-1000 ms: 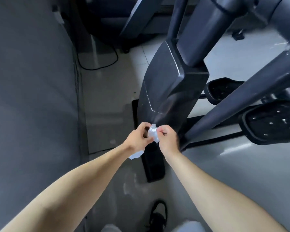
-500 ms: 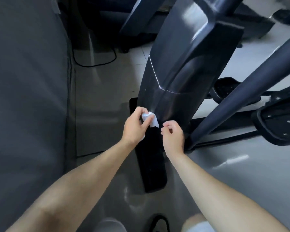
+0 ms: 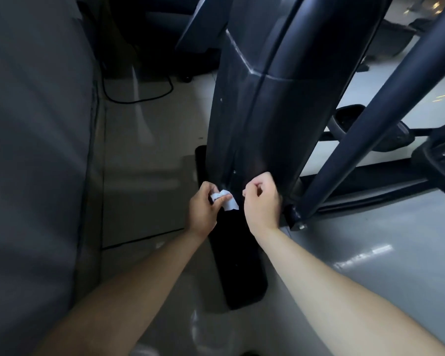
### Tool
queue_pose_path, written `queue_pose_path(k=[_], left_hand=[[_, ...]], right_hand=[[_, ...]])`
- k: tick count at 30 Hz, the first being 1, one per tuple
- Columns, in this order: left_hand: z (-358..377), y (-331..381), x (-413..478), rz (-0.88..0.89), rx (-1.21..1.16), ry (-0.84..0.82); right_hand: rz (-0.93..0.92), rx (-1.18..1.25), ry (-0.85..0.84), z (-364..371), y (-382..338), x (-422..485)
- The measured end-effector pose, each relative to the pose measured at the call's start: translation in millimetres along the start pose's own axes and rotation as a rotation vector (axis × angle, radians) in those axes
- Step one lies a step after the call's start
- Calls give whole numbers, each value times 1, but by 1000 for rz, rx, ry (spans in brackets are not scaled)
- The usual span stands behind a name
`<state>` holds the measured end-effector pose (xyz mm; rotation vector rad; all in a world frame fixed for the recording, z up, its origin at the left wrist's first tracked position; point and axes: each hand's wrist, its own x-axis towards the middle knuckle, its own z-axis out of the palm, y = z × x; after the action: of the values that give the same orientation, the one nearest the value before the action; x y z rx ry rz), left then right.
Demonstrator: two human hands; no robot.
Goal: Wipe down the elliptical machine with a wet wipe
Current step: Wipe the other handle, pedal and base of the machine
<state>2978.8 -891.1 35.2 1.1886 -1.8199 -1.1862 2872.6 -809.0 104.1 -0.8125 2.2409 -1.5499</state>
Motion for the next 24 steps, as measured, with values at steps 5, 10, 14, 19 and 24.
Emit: queue_pose_path(k=[5,10,14,19,24], left_hand=[[21,-31,-13,-156,-85,-2],[31,-57,-30,-271,-57,-154],[41,-71,-46,-238,-122,-371],[40,-87,-70,-222,56,-514],[35,-108,-91,-351,195,-329]], right_hand=[[132,65,1,20,43,-14],[228,53,-197,25,102,-43],[305,85,-265,22,133,-57],[336,-20,-210,20,164,-61],[330,-393,-148,10,206,-62]])
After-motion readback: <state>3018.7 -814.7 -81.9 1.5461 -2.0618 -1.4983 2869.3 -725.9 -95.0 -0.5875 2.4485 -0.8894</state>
